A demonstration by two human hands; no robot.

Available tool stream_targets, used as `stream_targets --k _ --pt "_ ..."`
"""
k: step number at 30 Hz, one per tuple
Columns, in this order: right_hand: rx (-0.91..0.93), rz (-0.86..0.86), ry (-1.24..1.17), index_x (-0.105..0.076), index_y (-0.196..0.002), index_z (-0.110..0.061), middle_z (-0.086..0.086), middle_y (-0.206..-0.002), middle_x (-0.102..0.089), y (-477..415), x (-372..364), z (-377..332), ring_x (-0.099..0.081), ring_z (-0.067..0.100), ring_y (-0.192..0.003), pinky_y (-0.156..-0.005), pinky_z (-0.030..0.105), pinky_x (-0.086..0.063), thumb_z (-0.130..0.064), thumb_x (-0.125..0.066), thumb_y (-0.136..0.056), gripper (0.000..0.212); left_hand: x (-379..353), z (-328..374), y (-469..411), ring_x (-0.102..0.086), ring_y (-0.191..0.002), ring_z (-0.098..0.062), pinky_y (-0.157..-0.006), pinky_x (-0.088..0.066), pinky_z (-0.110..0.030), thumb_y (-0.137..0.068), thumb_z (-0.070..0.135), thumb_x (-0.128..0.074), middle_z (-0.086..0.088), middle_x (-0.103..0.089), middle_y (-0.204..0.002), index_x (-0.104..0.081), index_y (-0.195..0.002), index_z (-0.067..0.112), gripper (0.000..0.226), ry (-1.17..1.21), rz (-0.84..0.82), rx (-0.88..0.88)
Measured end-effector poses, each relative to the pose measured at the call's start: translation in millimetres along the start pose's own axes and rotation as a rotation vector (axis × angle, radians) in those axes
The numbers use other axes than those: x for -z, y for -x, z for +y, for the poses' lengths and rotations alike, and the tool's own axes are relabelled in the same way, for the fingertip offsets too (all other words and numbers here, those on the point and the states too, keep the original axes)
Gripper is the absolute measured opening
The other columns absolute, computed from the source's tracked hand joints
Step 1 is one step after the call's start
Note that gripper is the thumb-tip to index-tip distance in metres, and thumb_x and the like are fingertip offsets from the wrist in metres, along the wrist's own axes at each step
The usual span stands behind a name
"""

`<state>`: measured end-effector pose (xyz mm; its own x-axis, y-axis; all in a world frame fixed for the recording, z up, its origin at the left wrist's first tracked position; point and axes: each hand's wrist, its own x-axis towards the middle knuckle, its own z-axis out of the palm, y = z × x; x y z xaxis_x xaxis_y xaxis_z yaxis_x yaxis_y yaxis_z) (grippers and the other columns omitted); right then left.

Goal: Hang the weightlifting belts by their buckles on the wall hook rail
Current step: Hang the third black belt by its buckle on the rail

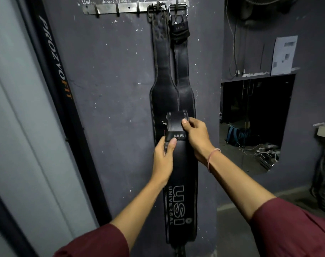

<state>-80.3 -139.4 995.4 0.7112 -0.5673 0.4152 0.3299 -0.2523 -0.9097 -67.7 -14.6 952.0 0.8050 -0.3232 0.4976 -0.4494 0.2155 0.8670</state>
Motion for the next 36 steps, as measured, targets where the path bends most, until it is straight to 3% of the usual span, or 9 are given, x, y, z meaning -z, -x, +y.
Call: stream_targets --k 4,8,11,15,19,24,29,32,36 --pt "-0.042 -0.102 0.112 -0.067 -0.103 -0.017 0.003 -0.102 -0.074 23 6 7 -0.069 0.020 -0.102 -0.098 0.047 -0.051 -0.077 -0.041 -0.080 0.069 -2 -1 2 -0.067 -0.111 -0.010 -0.103 -0.050 -0.033 -0.102 0.028 -0.055 0.000 -0.073 -0.115 -0.065 -0.123 0.013 0.028 -0.027 0.027 -0.007" --pt "-0.010 -0.142 0.015 -0.055 -0.128 -0.020 -0.005 -0.117 -0.069 57 12 22 -0.065 0.009 -0.111 -0.103 0.036 -0.050 -0.046 -0.050 -0.100 0.039 -2 0 2 -0.070 -0.103 -0.013 -0.096 -0.054 -0.035 -0.102 0.027 -0.055 -0.002 -0.075 -0.106 -0.069 -0.111 0.016 0.021 -0.030 0.066 -0.004" --pt "0.003 -0.176 -0.128 -0.059 -0.127 -0.015 0.001 -0.119 -0.071 78 18 38 -0.067 0.014 -0.112 -0.097 0.034 -0.053 -0.027 -0.051 -0.104 0.028 0 6 -2 -0.070 -0.105 -0.020 -0.098 -0.054 -0.045 -0.100 0.035 -0.056 -0.005 -0.075 -0.107 -0.069 -0.111 0.014 0.027 -0.038 0.082 -0.024" --pt "-0.044 -0.218 -0.238 -0.062 -0.125 -0.006 0.008 -0.119 -0.072 111 23 72 -0.068 0.026 -0.114 -0.093 0.031 -0.055 -0.012 -0.050 -0.103 0.026 2 13 -9 -0.064 -0.117 -0.028 -0.105 -0.048 -0.052 -0.089 0.061 -0.056 -0.011 -0.071 -0.119 -0.065 -0.121 0.011 0.059 -0.039 0.136 -0.015" --pt "-0.031 -0.180 -0.215 -0.063 -0.120 -0.002 0.014 -0.115 -0.073 100 27 49 -0.070 0.027 -0.107 -0.089 0.032 -0.058 -0.005 -0.051 -0.101 0.022 -3 24 -13 -0.066 -0.099 -0.020 -0.095 -0.050 -0.043 -0.100 0.040 -0.053 -0.006 -0.073 -0.104 -0.067 -0.112 0.010 0.035 -0.022 0.168 -0.051" --pt "0.055 -0.185 -0.312 -0.059 -0.127 0.000 0.018 -0.122 -0.069 81 27 8 -0.069 0.021 -0.106 -0.092 0.033 -0.057 -0.006 -0.052 -0.101 0.027 -8 35 -17 -0.067 -0.090 -0.015 -0.088 -0.052 -0.040 -0.097 0.045 -0.054 -0.003 -0.073 -0.095 -0.068 -0.100 0.010 0.037 0.008 0.155 -0.080" --pt "-0.087 -0.275 -0.250 -0.062 -0.126 -0.014 0.004 -0.121 -0.073 133 40 63 -0.068 0.025 -0.116 -0.097 0.034 -0.055 -0.011 -0.060 -0.097 0.029 -7 48 -23 -0.060 -0.082 -0.010 -0.080 -0.049 -0.035 -0.100 0.038 -0.054 0.001 -0.067 -0.085 -0.067 -0.097 0.005 0.036 0.023 0.168 -0.118" --pt "-0.166 -0.246 -0.238 -0.066 -0.117 -0.015 0.004 -0.114 -0.076 146 42 75 -0.070 0.030 -0.111 -0.091 0.033 -0.057 -0.011 -0.060 -0.097 0.021 -7 56 -27 -0.067 -0.099 -0.019 -0.095 -0.052 -0.044 -0.095 0.049 -0.055 -0.009 -0.073 -0.103 -0.067 -0.109 0.007 0.046 0.033 0.147 -0.114" --pt "-0.002 -0.188 -0.286 -0.062 -0.124 -0.008 0.006 -0.115 -0.075 106 31 11 -0.071 0.019 -0.104 -0.090 0.032 -0.057 -0.002 -0.064 -0.093 0.031 -6 63 -29 -0.069 -0.103 -0.030 -0.098 -0.050 -0.058 -0.092 0.052 -0.056 -0.015 -0.073 -0.105 -0.067 -0.104 0.008 0.048 0.049 0.105 -0.126"
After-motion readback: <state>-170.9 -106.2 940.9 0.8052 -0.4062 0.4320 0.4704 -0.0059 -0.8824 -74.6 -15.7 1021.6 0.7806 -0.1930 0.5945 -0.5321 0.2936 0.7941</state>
